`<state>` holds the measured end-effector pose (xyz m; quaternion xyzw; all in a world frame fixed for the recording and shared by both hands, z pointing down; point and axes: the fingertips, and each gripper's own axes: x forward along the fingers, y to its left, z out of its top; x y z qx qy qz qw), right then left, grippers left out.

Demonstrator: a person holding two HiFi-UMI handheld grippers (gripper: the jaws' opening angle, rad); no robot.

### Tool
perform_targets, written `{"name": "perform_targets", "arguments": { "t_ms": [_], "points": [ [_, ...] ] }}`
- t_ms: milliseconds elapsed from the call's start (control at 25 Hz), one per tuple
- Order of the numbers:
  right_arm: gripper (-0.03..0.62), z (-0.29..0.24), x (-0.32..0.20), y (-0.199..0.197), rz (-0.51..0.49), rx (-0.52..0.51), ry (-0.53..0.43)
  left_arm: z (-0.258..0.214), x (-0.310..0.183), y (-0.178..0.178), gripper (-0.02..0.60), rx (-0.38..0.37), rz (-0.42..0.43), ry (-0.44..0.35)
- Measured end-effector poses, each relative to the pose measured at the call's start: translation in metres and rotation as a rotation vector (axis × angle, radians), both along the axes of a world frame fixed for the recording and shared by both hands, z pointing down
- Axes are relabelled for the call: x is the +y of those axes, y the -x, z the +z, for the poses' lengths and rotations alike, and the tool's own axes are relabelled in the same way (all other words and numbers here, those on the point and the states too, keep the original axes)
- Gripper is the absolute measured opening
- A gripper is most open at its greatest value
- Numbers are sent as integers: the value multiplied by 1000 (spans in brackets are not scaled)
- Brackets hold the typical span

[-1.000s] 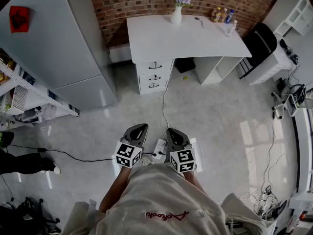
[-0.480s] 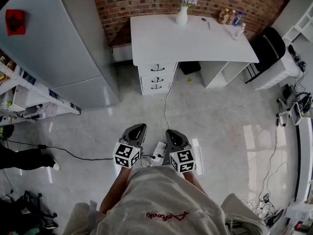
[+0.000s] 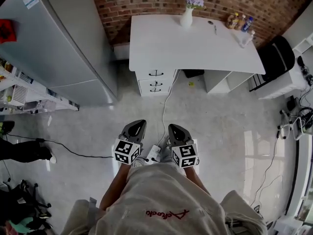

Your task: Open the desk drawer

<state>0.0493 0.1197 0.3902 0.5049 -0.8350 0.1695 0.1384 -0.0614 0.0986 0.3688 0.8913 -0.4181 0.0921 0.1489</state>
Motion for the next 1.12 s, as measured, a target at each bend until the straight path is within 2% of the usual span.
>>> {"name": "perform_targets", "arguments": {
  "t_ms": [320,680,920,1120],
  "points": [
    [17,5,-54,-42,-68,-20,16,2,-53,-1,12,-23,-175,12],
    [17,15,-80,-62,-193,-27,52,0,-63,-5,12,-44,-323,25],
    [17,18,-91,-57,-191,-34,61,8,-63,1,12,-48,-326,55],
    [17,23,-96,-38,-164,-32,78,12,-76,13,12,-25,-288,56]
  ]
}}
